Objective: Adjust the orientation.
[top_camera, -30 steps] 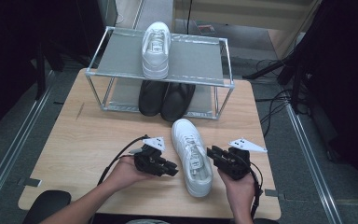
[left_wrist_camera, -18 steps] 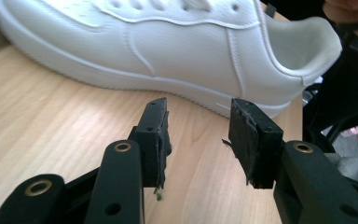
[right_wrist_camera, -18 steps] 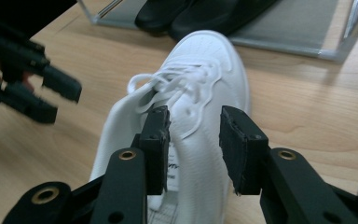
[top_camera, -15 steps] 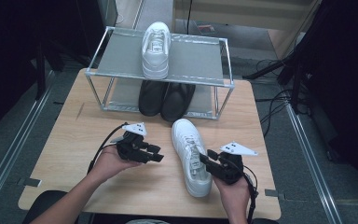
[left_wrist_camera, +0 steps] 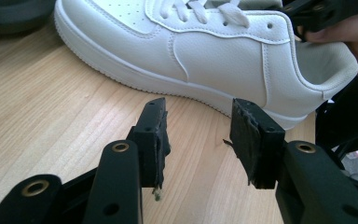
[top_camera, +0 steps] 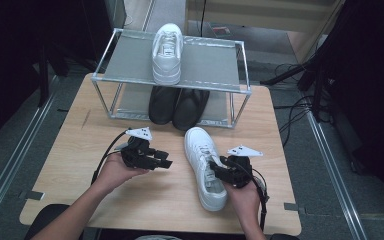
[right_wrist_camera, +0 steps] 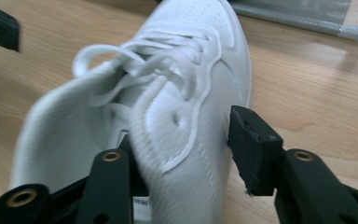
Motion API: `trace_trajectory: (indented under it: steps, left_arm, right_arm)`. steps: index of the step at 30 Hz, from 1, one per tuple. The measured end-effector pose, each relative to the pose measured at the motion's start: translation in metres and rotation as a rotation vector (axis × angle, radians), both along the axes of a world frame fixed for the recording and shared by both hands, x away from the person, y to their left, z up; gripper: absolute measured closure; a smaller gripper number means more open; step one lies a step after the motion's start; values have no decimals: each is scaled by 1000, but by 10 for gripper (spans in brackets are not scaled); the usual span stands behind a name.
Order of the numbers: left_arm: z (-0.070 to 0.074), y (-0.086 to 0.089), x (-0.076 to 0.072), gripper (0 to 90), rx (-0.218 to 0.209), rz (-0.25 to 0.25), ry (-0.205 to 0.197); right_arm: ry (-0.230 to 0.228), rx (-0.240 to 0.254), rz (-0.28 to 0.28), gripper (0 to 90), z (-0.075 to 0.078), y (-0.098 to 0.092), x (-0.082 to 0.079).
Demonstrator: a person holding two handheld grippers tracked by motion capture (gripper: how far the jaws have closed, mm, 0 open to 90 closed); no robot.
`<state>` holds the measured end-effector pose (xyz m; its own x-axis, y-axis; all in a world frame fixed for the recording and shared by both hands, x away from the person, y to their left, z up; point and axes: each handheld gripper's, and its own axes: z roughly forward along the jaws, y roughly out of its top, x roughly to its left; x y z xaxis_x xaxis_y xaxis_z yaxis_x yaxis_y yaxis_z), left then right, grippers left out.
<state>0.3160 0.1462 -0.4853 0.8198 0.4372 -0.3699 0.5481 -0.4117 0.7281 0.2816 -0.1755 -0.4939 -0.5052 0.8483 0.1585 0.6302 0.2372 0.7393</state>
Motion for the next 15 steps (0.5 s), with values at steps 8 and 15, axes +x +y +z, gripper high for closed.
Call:
trace_trajectory:
  steps: [8, 15]
  left_arm:
    - [1, 5, 2, 565, -10, 18, -7]
    - [3, 10, 4, 563, -12, 32, -16]
  right_arm:
    - [-49, -56, -23, 832, 4, -1, -5]
    - [-9, 7, 27, 850, 5, -17, 3]
